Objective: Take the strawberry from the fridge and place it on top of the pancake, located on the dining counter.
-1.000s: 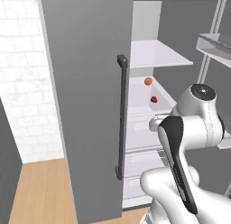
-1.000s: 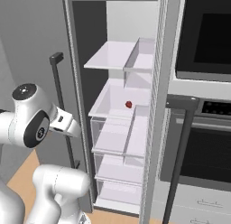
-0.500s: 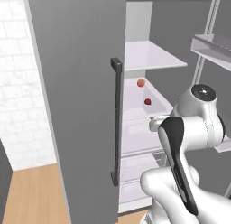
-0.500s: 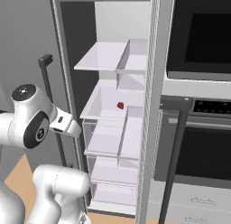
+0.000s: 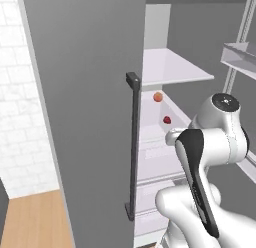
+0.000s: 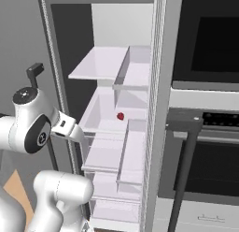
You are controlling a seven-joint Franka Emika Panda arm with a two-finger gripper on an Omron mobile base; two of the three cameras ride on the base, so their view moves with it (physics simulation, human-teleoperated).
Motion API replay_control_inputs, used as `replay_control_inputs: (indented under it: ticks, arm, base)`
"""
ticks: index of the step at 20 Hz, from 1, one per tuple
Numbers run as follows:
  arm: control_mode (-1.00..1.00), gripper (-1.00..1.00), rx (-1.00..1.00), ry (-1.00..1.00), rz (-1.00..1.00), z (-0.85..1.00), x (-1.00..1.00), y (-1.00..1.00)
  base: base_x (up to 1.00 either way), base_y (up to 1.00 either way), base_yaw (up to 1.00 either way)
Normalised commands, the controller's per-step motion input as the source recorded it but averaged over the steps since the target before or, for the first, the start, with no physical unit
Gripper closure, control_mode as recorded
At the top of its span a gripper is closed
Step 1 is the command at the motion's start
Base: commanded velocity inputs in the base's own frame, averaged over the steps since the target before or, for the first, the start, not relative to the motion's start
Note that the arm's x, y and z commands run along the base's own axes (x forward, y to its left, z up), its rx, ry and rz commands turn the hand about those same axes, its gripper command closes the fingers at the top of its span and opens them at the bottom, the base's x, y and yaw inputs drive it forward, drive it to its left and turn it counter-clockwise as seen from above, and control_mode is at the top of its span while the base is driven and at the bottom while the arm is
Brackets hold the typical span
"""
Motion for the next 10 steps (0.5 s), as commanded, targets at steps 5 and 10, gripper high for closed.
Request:
replay_control_inputs:
  ticks: [5, 10]
  arm:
    - [1.00, -1.00, 0.00, 0.00, 0.00, 0.00, 0.00, 0.00]
    - [1.00, -1.00, 0.00, 0.00, 0.00, 0.00, 0.00, 0.00]
  base:
    - [0.03, 0.00, 0.04]
    - [0.06, -0.28, 0.03]
